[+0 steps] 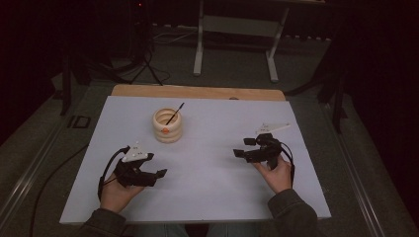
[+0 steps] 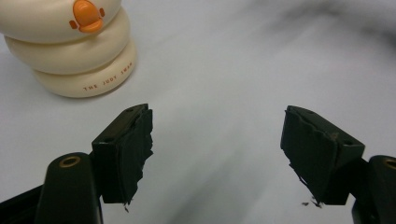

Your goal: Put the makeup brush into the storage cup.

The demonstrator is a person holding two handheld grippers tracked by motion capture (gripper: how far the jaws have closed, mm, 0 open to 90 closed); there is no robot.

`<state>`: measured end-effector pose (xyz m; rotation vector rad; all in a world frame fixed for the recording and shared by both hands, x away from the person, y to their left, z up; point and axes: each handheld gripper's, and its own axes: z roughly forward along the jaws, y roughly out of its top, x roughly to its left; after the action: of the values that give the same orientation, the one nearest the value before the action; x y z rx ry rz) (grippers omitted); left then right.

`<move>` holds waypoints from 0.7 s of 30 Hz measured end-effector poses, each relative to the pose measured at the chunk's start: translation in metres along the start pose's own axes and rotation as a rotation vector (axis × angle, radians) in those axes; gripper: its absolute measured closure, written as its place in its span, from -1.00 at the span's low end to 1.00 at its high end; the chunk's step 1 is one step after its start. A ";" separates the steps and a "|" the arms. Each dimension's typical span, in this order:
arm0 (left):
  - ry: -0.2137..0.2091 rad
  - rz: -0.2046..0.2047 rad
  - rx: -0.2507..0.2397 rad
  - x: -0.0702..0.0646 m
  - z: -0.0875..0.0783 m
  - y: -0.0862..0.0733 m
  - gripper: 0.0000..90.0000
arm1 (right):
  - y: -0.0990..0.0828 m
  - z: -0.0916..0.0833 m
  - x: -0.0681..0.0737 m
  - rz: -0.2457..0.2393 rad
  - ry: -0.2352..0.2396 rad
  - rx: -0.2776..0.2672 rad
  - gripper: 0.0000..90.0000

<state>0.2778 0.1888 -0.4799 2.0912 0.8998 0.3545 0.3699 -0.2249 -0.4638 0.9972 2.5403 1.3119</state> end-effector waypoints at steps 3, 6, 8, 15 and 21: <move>-0.001 -0.003 0.001 0.000 0.000 -0.001 -0.44 | -0.006 -0.004 -0.001 0.007 -0.006 -0.003 -0.38; -0.002 -0.006 -0.002 0.000 -0.001 -0.001 -0.44 | -0.009 -0.006 -0.002 0.011 -0.015 -0.005 -0.41; -0.001 -0.008 -0.004 0.000 -0.001 -0.001 -0.44 | -0.014 -0.009 -0.003 0.025 -0.016 -0.014 -0.44; -0.008 -0.020 -0.006 0.000 -0.002 -0.003 -0.46 | -0.024 -0.018 -0.001 0.015 -0.048 -0.010 -0.45; -0.010 -0.014 -0.003 -0.003 -0.002 -0.004 -0.46 | -0.033 -0.026 -0.003 0.020 -0.060 -0.016 -0.50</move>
<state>0.2727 0.1898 -0.4814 2.0817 0.9068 0.3372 0.3452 -0.2582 -0.4734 1.0455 2.4783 1.2853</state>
